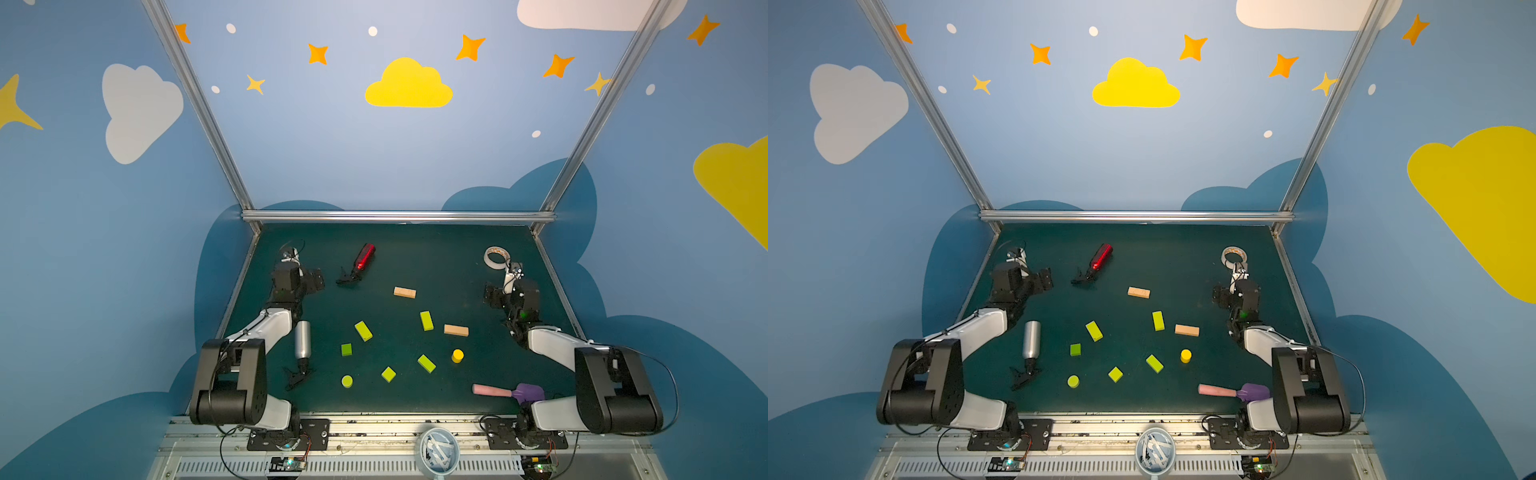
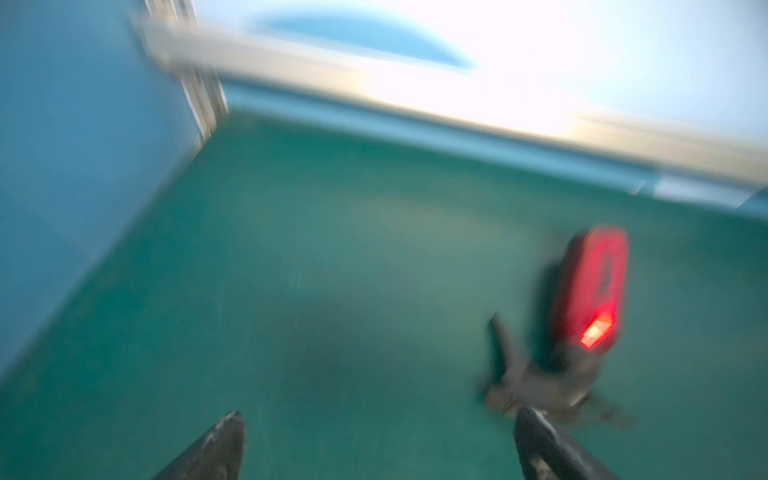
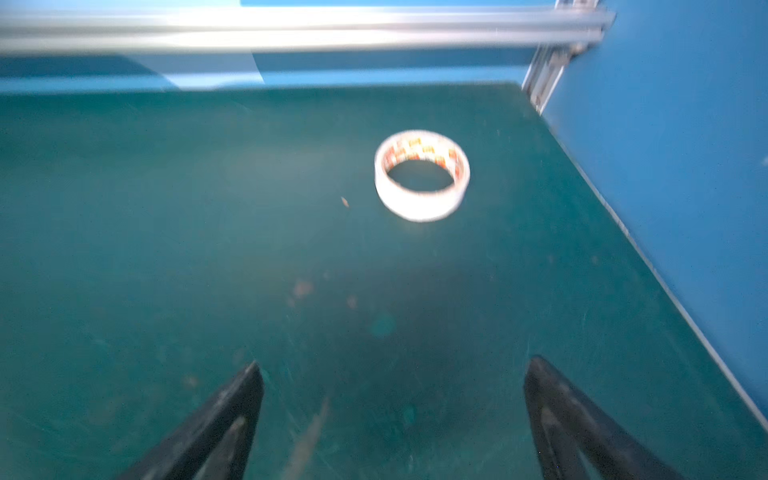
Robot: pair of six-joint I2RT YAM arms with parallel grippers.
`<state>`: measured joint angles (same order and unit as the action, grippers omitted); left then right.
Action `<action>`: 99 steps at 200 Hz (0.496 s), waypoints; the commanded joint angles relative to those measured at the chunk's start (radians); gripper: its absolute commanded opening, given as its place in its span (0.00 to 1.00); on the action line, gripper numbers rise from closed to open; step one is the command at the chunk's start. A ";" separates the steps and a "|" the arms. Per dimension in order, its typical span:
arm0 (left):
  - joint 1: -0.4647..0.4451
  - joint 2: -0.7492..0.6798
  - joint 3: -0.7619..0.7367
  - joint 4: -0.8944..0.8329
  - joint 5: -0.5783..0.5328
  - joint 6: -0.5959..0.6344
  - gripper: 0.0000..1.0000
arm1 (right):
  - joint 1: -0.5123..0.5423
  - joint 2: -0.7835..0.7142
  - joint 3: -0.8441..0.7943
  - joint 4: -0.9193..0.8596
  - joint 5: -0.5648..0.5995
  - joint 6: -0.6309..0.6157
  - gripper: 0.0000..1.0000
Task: Build the wood block tower
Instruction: 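Grasp the nearer wooden block with the right gripper while the left arm reaches forward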
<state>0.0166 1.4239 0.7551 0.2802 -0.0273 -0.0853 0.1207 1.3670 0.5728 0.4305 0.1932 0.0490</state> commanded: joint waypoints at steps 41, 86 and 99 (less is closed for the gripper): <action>-0.094 -0.136 0.131 -0.394 0.147 -0.064 0.92 | 0.137 -0.117 0.256 -0.622 -0.035 0.122 0.93; -0.204 -0.131 0.244 -0.544 0.231 -0.132 0.90 | 0.318 -0.062 0.433 -0.878 0.013 0.272 0.92; -0.221 -0.127 0.251 -0.544 0.309 -0.167 0.88 | 0.366 -0.019 0.478 -0.926 0.004 0.325 0.92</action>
<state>-0.1825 1.3041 0.9779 -0.1726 0.1719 -0.1745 0.4156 1.2892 0.9737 -0.3046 0.1898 0.2466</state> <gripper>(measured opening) 0.891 0.923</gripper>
